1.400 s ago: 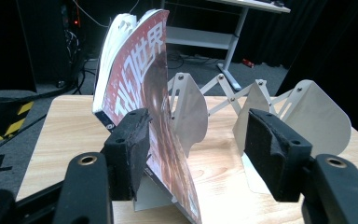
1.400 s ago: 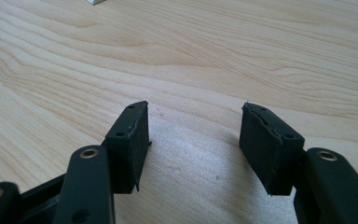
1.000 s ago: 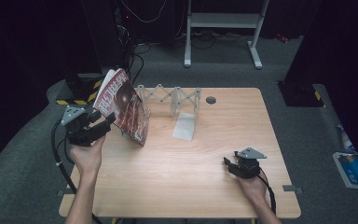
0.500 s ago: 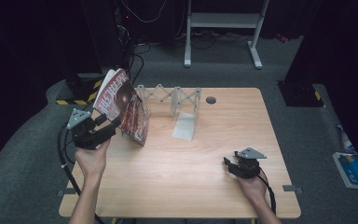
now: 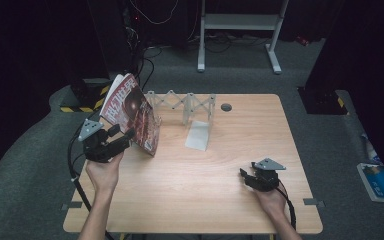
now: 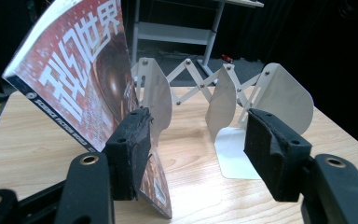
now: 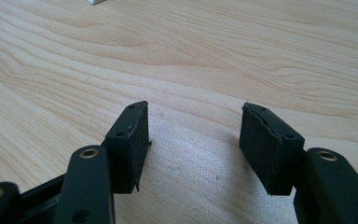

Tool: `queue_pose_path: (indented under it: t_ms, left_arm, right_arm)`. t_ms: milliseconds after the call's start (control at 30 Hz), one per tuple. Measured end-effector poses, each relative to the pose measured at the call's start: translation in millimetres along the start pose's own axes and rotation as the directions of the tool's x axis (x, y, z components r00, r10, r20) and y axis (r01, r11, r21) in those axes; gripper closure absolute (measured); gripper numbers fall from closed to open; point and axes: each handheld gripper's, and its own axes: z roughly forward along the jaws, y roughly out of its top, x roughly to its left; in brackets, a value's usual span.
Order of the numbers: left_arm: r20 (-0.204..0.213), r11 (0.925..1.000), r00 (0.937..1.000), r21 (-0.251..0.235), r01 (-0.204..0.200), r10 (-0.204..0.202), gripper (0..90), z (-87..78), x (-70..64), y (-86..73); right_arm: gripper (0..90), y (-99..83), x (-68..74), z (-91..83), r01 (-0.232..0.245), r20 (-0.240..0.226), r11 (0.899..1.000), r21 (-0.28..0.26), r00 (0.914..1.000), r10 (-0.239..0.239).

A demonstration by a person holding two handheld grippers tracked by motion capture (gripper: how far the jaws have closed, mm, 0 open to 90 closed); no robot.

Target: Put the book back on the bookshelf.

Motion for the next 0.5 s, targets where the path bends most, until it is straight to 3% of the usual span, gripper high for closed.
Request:
queue_pose_path:
  t_ms: [500]
  left_arm:
    - [0.012, 0.9999, 0.9999, 0.012, -0.012, 0.012, 40.4, 9.6, -11.0, -8.9]
  right_arm:
    - [42.6, 0.0, -0.2, 0.1, 0.003, 0.0, 1.0, -0.002, 1.0, -0.003]
